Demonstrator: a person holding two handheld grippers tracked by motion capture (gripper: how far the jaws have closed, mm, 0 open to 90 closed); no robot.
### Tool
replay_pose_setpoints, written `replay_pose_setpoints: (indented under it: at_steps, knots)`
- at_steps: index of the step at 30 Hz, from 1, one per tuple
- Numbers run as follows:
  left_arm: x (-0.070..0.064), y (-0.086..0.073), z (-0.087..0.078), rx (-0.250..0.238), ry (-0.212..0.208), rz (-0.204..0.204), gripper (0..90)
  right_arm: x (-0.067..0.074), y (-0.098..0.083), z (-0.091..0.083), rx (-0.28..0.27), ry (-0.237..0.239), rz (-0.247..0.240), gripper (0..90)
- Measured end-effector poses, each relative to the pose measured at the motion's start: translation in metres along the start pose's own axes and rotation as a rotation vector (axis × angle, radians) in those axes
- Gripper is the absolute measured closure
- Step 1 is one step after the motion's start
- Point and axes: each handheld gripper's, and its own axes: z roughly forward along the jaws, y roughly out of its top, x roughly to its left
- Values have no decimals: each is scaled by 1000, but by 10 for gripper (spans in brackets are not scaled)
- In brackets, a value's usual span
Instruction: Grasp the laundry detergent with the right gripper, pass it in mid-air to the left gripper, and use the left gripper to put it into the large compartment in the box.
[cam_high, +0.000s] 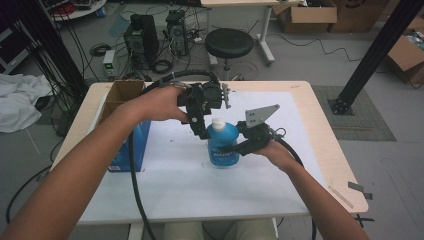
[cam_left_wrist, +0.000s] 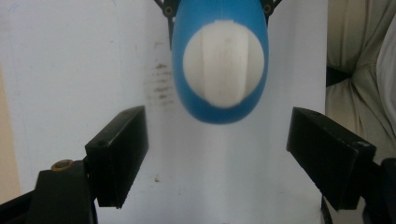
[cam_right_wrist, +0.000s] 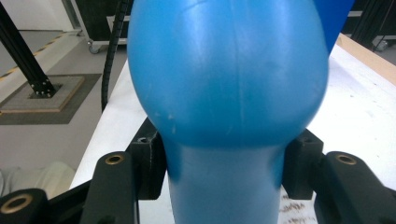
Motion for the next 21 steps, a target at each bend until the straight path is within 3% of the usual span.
replay_pose_setpoints:
  at_steps: [21]
  knots:
    - [0,8,6,12,-2,7,214,-2,8,19,-5,8,-4,442]
